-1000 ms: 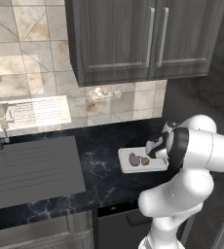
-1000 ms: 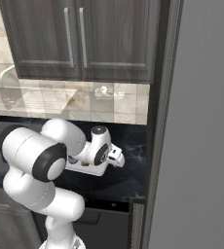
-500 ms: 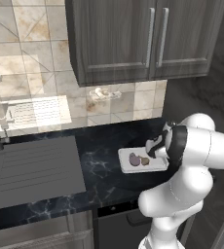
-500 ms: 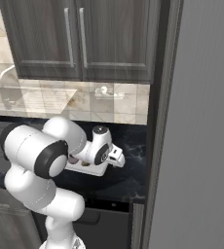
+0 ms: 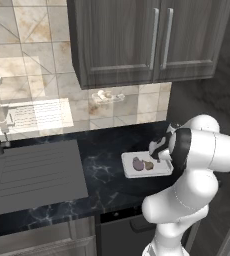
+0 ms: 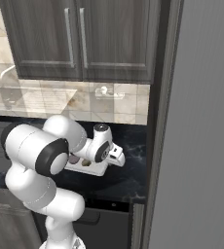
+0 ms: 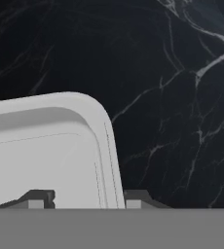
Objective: Take the garlic and eggplant out of the freezer and place them in the tupperware container on the counter. Then put the tupperware containing the vegetables back in the freezer.
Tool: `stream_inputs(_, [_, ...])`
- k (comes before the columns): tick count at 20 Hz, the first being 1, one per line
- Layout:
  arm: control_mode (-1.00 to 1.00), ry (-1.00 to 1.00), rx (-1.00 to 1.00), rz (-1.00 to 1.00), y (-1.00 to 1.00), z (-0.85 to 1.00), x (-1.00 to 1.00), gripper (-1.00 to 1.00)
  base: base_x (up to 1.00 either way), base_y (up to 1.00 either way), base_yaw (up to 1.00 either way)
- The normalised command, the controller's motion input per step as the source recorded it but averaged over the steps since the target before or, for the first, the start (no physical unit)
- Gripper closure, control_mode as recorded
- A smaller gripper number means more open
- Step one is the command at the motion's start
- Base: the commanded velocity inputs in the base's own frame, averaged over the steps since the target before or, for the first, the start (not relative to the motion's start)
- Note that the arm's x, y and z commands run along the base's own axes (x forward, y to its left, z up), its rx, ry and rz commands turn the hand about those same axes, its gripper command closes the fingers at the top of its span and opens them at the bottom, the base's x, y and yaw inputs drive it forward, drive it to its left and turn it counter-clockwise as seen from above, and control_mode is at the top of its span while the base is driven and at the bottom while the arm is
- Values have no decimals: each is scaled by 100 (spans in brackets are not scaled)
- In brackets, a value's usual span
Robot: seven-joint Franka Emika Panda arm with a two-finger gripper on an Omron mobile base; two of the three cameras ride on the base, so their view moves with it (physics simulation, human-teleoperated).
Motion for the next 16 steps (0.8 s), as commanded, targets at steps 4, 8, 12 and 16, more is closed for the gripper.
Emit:
stream_inputs(4, [-100, 0, 0, 0, 2, -1, -9, 100, 0, 0, 0])
stream_inputs(8, [-100, 0, 0, 0, 0, 0, -21, 100, 0, 0, 0])
stream_inputs(12, [-100, 0, 1, 0, 0, 2, -22, 100, 0, 0, 0])
stream_inputs(16, [-100, 0, 5, 0, 0, 6, -19, 100, 0, 0, 0])
